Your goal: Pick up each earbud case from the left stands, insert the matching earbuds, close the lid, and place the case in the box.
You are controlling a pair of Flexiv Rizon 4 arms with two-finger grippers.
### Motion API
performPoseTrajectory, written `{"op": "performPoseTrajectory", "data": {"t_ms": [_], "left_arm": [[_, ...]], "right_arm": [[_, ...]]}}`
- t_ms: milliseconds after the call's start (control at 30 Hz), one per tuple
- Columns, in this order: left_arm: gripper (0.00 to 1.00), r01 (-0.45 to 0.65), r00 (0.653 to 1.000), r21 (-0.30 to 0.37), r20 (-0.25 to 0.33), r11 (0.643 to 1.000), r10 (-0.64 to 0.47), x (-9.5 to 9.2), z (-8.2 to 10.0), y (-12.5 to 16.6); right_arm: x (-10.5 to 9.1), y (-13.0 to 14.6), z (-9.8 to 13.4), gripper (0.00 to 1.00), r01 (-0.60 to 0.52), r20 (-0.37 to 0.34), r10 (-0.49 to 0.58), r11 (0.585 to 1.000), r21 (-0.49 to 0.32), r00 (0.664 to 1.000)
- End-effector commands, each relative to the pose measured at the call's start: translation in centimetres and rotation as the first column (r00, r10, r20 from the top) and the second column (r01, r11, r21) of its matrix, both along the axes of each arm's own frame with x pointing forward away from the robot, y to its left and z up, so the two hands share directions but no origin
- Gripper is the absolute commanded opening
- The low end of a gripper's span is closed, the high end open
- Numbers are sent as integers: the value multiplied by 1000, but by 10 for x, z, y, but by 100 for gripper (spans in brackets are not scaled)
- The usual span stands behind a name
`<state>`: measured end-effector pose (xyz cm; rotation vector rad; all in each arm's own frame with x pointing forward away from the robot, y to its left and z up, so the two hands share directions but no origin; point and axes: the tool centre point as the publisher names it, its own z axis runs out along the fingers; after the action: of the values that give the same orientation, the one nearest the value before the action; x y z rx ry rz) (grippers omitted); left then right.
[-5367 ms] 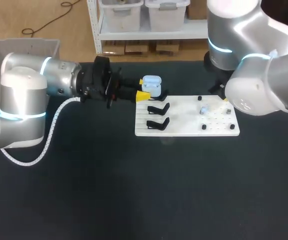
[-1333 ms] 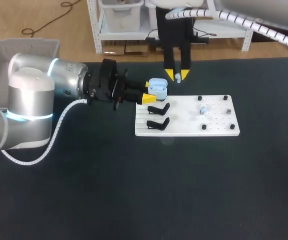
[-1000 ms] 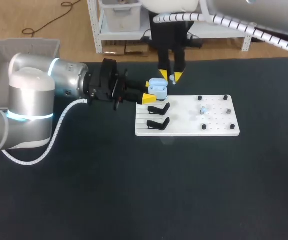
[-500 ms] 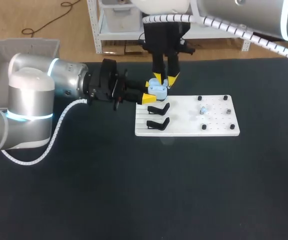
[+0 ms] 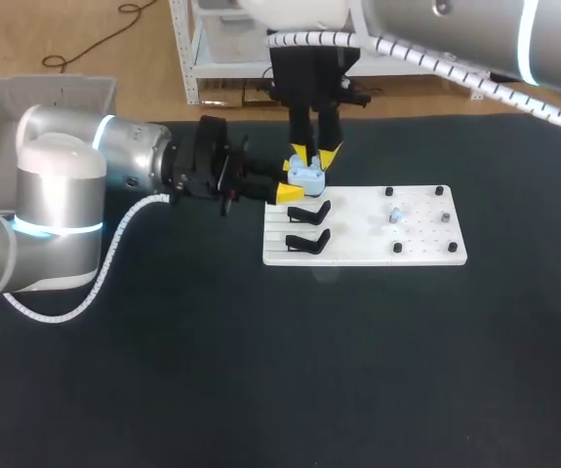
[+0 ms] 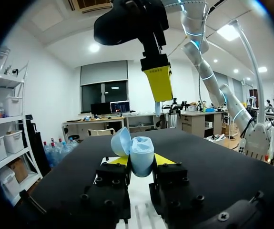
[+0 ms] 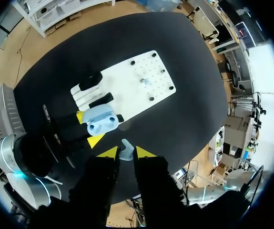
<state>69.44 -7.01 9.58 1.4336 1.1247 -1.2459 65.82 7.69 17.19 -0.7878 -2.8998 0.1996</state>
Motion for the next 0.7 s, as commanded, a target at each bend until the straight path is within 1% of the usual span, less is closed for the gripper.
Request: {"op": "performPoseTrajectory", "data": {"t_ms": [33, 367, 700], "left_arm": [[0, -9, 1000, 0, 3, 1000, 9, 0, 0, 0], [0, -26, 1000, -10, 11, 1000, 26, 0, -1, 0], [0, -30, 999, -22, 17, 999, 30, -1, -1, 0]], "right_arm": [[7, 4, -1, 0, 4, -12, -4, 1000, -5, 1000], [16, 8, -7, 0, 45, -26, -45, 999, -14, 999], [22, 8, -13, 0, 62, -33, -63, 998, -23, 998]]}}
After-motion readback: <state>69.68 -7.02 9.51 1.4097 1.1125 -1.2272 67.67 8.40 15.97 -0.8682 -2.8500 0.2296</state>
